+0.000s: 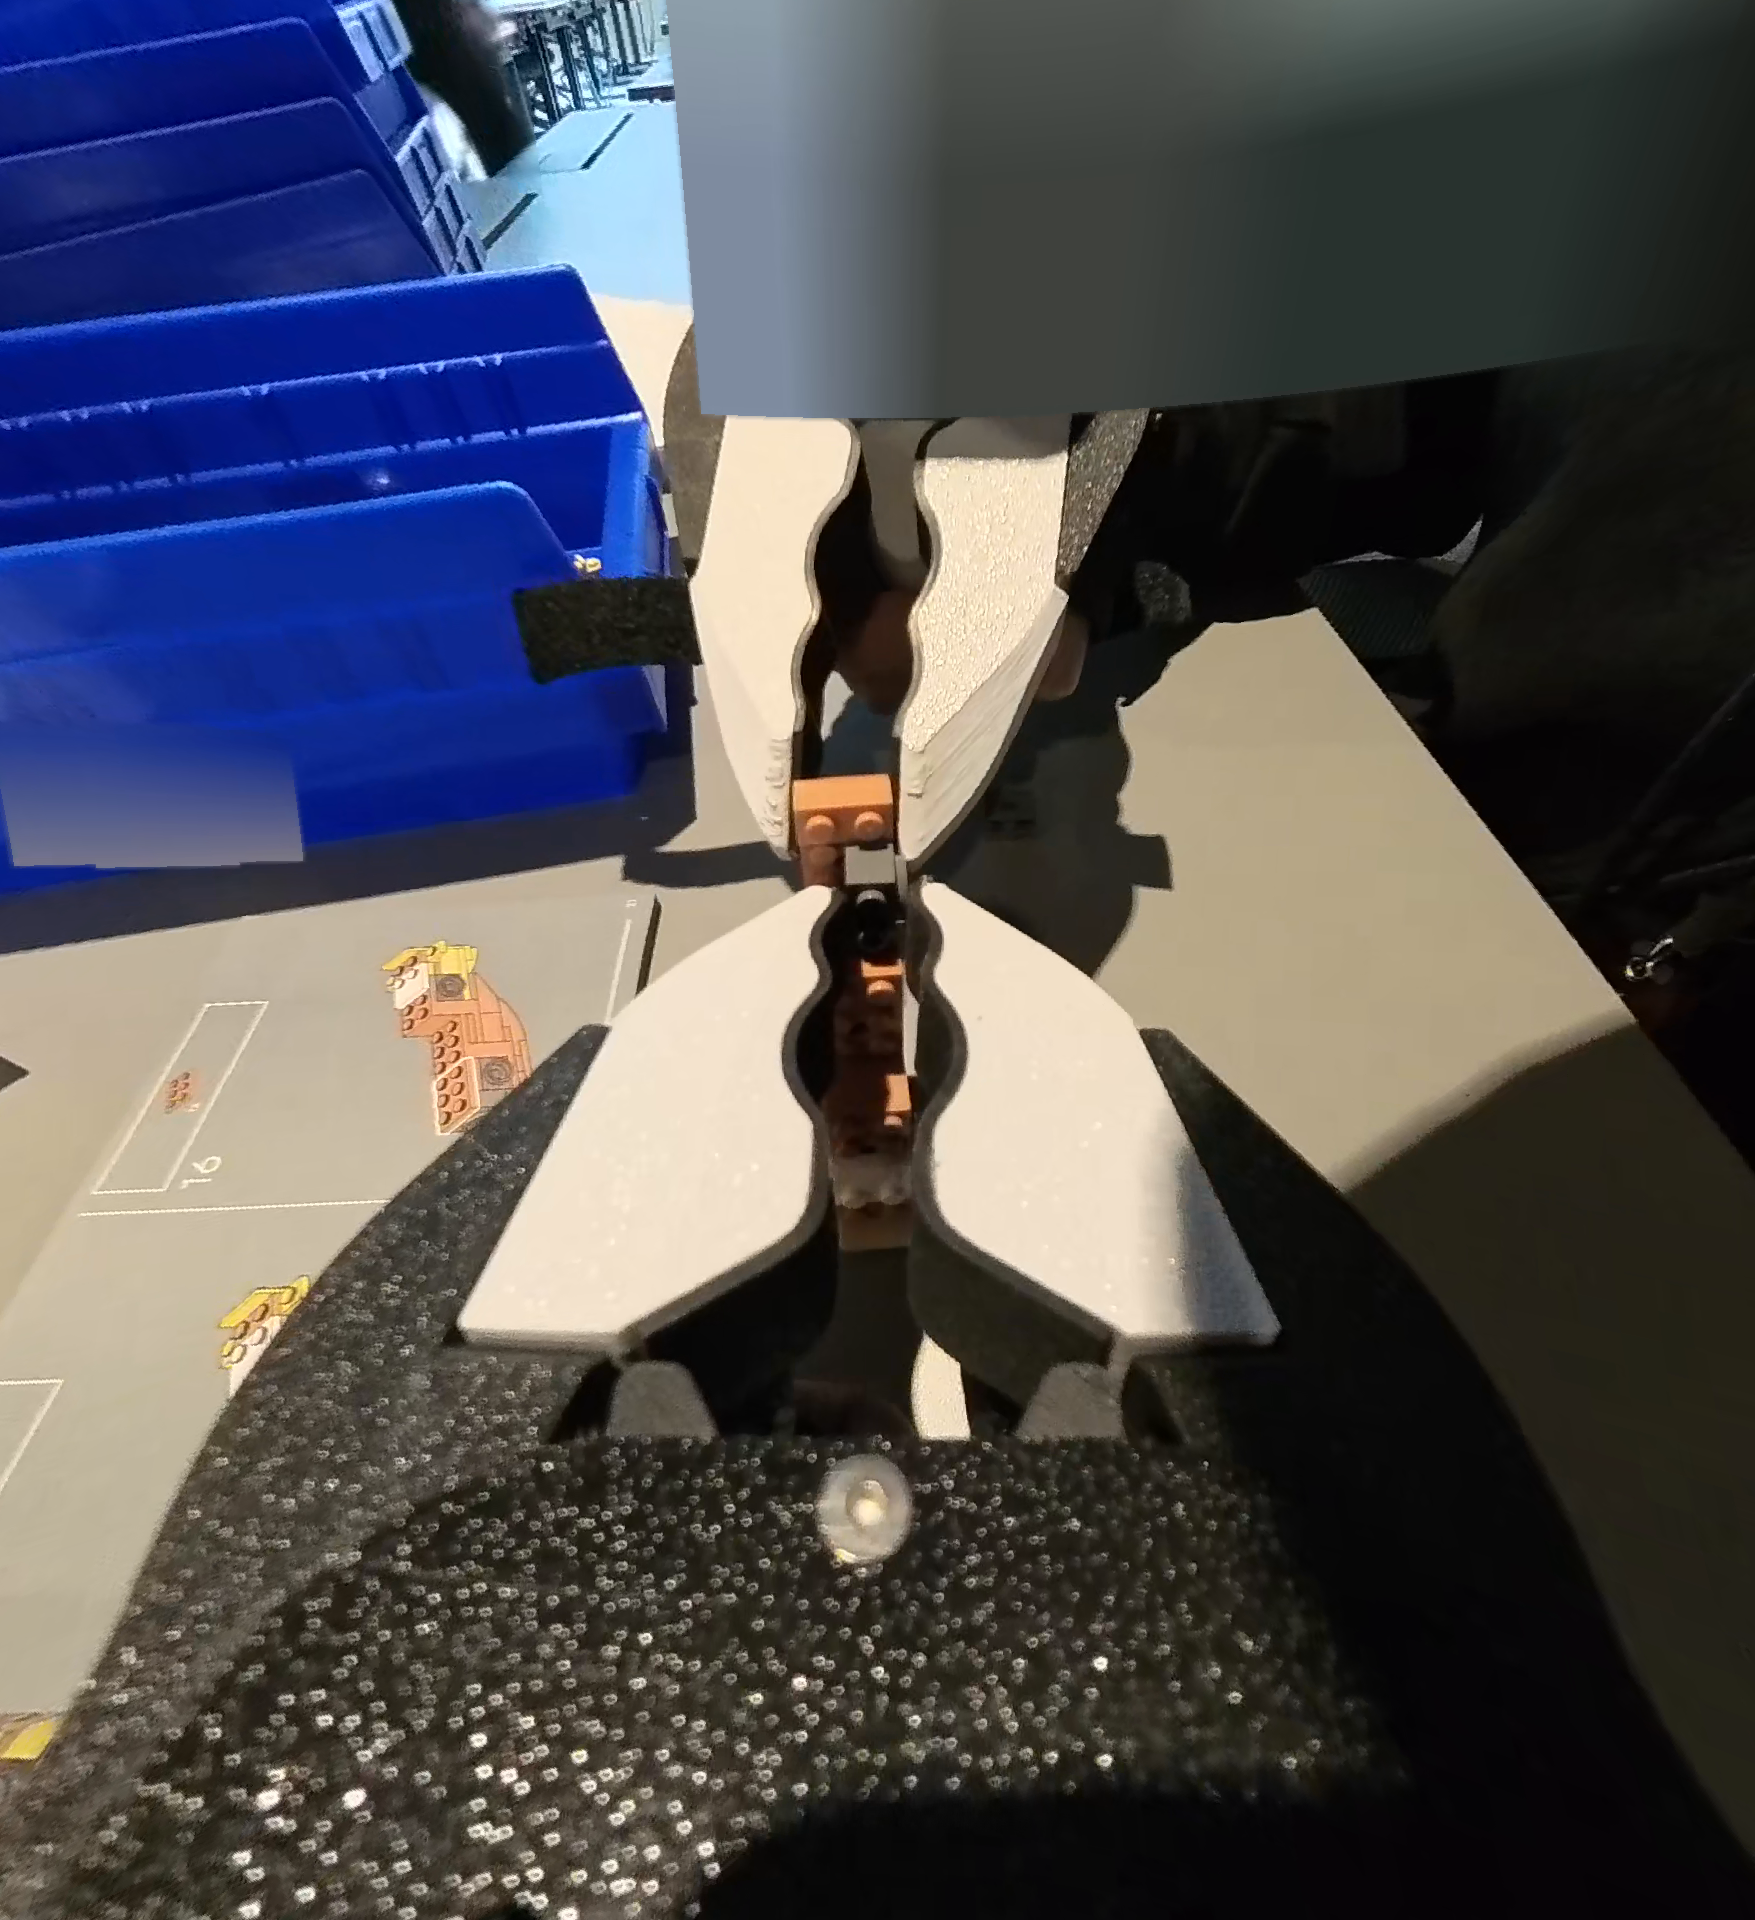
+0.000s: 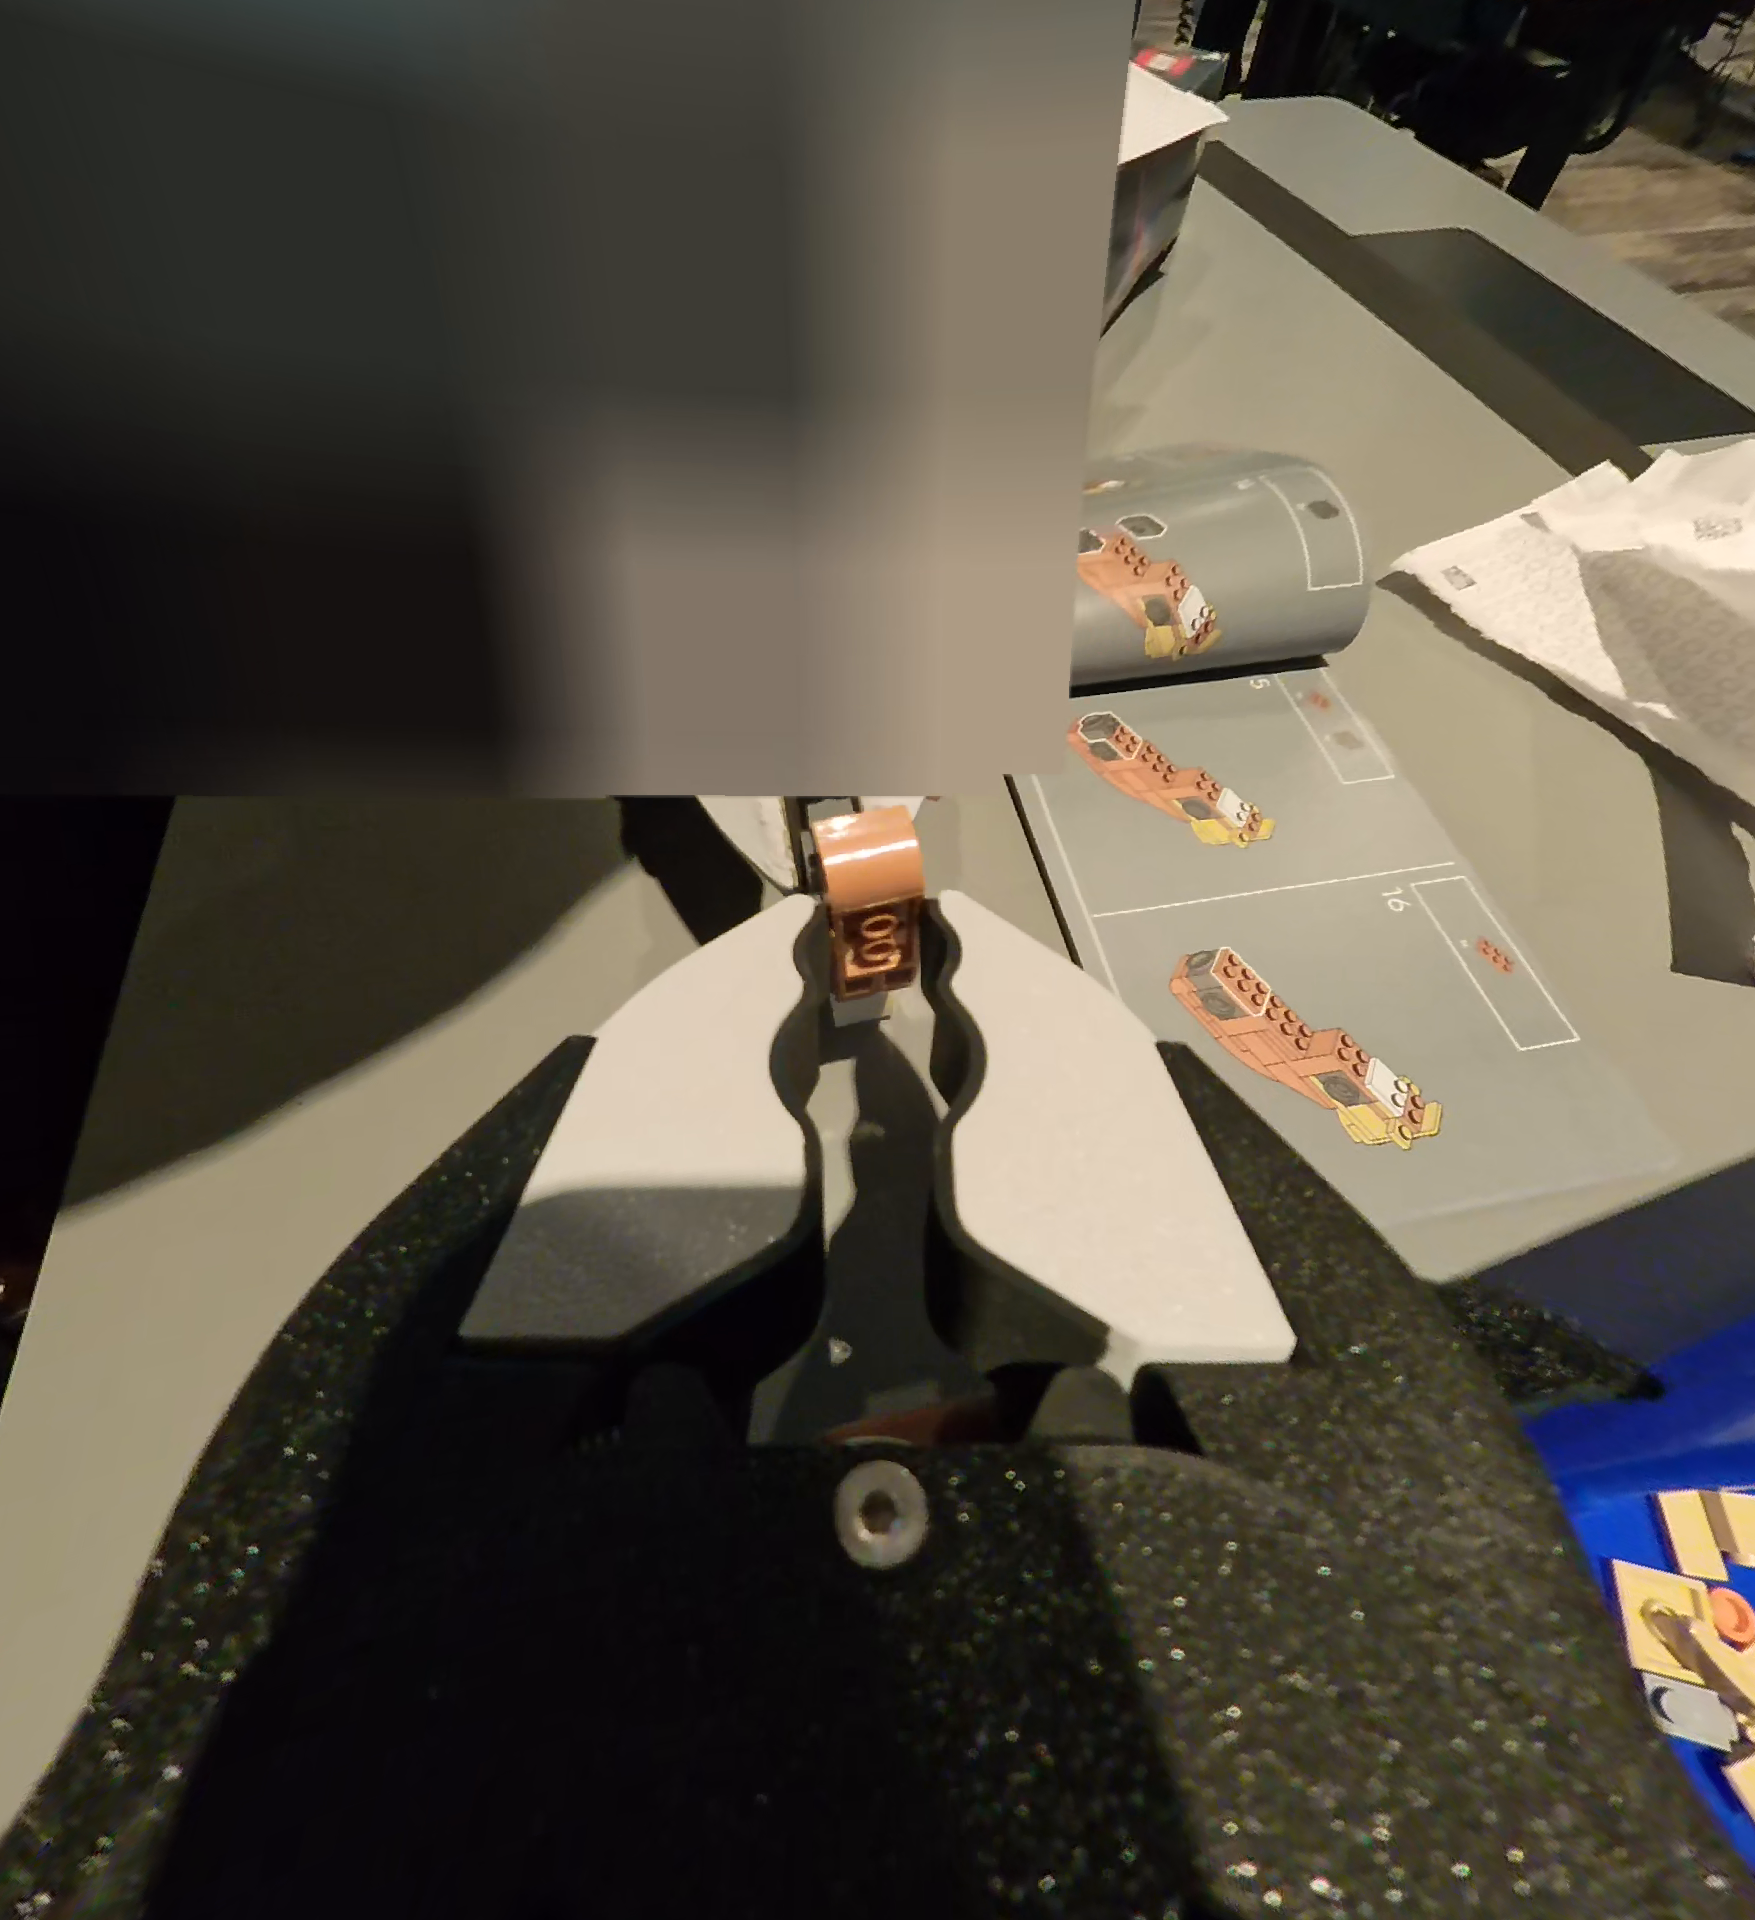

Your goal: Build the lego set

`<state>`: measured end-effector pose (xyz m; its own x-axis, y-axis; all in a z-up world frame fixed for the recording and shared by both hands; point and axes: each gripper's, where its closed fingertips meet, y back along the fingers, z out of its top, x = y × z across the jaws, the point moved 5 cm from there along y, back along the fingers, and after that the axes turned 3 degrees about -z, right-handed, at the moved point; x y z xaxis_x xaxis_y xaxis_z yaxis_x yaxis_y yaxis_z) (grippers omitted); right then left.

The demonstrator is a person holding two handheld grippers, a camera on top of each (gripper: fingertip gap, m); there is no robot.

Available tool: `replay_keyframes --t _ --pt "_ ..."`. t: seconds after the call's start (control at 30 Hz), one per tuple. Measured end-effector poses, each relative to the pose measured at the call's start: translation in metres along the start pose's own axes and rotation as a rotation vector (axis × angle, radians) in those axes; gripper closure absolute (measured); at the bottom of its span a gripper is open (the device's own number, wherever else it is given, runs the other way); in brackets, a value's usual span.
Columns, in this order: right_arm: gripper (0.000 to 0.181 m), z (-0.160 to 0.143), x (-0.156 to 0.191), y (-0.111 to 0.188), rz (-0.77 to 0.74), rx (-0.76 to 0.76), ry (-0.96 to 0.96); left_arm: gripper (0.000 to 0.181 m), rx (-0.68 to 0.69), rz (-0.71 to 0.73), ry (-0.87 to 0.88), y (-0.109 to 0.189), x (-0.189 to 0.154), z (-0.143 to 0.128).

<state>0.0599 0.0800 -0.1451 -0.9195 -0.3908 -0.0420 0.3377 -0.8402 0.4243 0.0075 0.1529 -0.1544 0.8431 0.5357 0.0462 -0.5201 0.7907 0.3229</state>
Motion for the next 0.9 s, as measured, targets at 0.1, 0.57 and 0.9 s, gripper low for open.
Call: replay_keyframes --t 0.1,0.57,0.9 --pt "0.166 0.0004 0.0004 -0.0003 -0.005 0.003 0.002 0.173 0.003 0.002 -0.006 0.0001 -0.0002 0.0001" --pt "0.166 0.0001 -0.0017 -0.0018 -0.018 0.001 -0.004 0.172 0.026 0.041 -0.034 -0.0003 0.0011 0.0002" --pt "0.166 -0.0001 -0.0034 -0.0032 -0.012 -0.018 -0.049 0.155 0.03 0.041 -0.047 0.0006 0.0007 -0.0016"
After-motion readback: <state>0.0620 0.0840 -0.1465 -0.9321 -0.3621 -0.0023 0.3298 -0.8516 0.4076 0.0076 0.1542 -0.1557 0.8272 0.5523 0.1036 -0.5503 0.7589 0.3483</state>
